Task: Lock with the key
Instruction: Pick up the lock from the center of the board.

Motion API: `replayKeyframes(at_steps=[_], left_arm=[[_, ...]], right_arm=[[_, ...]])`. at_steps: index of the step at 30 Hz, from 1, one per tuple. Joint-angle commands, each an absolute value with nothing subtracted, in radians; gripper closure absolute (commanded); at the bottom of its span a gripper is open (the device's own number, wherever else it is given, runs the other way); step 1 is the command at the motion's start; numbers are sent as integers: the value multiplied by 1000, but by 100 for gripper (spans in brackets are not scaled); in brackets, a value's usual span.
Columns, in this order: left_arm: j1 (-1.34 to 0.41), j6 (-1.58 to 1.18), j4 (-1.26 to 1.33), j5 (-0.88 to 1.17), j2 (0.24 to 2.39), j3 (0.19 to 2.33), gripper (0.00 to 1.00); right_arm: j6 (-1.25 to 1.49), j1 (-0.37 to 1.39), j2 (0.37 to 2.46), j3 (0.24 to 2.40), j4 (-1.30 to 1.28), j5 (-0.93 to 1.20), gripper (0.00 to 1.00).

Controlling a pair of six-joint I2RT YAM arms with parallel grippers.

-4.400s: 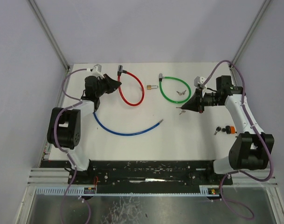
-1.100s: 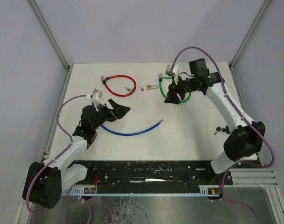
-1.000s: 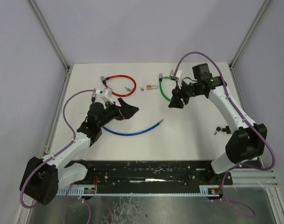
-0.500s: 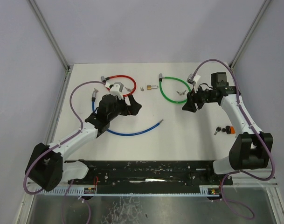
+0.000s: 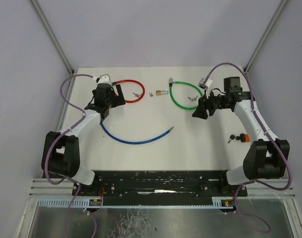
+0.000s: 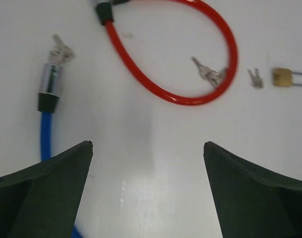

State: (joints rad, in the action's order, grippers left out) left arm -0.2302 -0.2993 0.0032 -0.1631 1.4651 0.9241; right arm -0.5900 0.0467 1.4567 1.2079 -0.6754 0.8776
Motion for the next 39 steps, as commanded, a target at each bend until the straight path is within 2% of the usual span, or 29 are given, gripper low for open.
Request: replayKeyframes(at_steps=[1, 7, 12, 20, 30, 39], left_arm=[[-124, -224, -84, -227, 1579, 1057, 10], [-34, -167, -142, -291, 1756, 1226, 15], [-5, -117, -224, -258, 1899, 1372, 28], [43, -90, -268, -231, 2000, 1433, 47], [82, -71, -323, -171, 2095, 1481, 51], [87, -71, -360, -137, 2127, 1508, 63]], right_arm=[[-591, 52, 1465, 1234, -677, 915, 41], [-606, 52, 1503, 1251, -703, 921, 41], [-618, 52, 1522, 1259, -720, 930, 41], [-631, 52, 1538, 1268, -740, 940, 41], [-633, 52, 1545, 1263, -738, 956, 41], [-632, 52, 1543, 1261, -736, 956, 41]])
